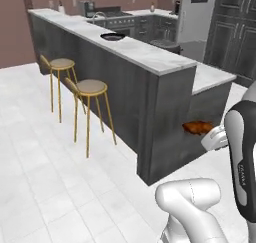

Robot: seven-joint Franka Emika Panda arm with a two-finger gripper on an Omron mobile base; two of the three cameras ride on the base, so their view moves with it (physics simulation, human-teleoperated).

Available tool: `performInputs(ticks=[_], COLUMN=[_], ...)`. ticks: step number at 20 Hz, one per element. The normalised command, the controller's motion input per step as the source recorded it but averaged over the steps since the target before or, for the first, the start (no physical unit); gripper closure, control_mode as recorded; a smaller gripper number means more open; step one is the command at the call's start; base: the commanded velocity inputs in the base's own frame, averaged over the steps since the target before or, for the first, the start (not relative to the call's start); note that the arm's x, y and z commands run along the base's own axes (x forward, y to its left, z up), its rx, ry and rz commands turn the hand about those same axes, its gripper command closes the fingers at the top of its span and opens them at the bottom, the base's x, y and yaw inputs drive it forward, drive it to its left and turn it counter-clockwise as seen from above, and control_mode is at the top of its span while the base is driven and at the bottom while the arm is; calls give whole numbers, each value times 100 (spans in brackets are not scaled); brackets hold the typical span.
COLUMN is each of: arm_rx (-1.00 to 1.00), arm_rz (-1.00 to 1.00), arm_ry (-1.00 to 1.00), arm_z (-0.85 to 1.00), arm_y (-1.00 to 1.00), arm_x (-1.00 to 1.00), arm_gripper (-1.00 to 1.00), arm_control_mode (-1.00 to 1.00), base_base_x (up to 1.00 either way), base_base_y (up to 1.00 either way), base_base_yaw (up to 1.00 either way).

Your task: Take the chicken drumstick from the fridge and place it on the digital scale on the counter by the fridge. Wait a few seconds for a reading, then move it to the plate on the dining counter.

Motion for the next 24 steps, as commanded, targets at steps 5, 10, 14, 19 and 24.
performInputs(ticks=[5,10,14,19,24], arm_rx=[0,0,0,0,0], arm_rz=[0,0,0,0,0], arm_ry=[0,0,0,0,0], arm_z=[0,0,0,0,0], arm_y=[0,0,0,0,0], arm_x=[0,0,0,0,0], arm_gripper=[100,100,100,100,100], arm_control_mode=[100,100,100,100,100], base_base_x=[57,54,42,23,11], base_base_y=[100,100,100,100,100], base_base_yaw=[-58,-55,-48,-42,-43])
